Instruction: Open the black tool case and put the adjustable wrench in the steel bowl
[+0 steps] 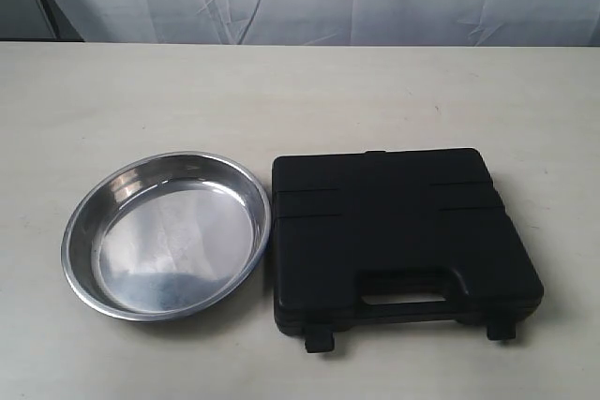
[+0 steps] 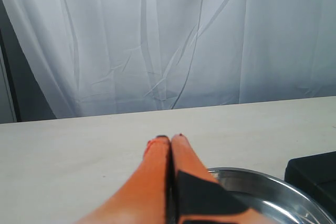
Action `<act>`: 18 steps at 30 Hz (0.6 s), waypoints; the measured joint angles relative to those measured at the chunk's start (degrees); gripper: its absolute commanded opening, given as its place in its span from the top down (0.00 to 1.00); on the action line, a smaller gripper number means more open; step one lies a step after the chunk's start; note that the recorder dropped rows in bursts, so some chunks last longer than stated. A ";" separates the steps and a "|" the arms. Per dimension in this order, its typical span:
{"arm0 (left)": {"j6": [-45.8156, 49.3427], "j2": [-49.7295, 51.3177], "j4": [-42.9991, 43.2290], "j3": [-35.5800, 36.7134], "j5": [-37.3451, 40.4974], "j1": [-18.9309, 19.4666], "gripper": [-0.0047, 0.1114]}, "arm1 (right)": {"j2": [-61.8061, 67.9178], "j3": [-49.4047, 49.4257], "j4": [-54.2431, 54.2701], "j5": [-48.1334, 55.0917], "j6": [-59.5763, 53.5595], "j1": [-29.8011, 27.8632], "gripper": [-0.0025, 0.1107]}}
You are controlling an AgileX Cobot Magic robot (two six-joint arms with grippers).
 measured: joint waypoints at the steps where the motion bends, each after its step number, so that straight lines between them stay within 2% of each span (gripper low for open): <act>1: 0.00 0.00 0.00 0.00 0.00 0.00 0.96 | 2.95 -2.31 -2.03 3.85 1.75 0.00 0.98; 5: 0.00 0.00 0.00 0.00 0.00 0.00 0.96 | 18.01 -13.02 -11.46 22.97 10.16 2.79 0.98; 7: 0.00 0.00 0.00 0.00 0.00 0.00 0.96 | 23.97 -16.04 -15.74 26.73 12.80 6.03 0.98; 16: 0.00 0.00 0.00 0.00 0.00 0.00 0.96 | 43.65 -17.96 -33.11 30.06 20.66 34.53 0.98; 18: 0.00 0.00 0.00 0.00 0.00 0.00 0.96 | 47.02 -17.96 -35.08 30.06 21.29 39.85 0.94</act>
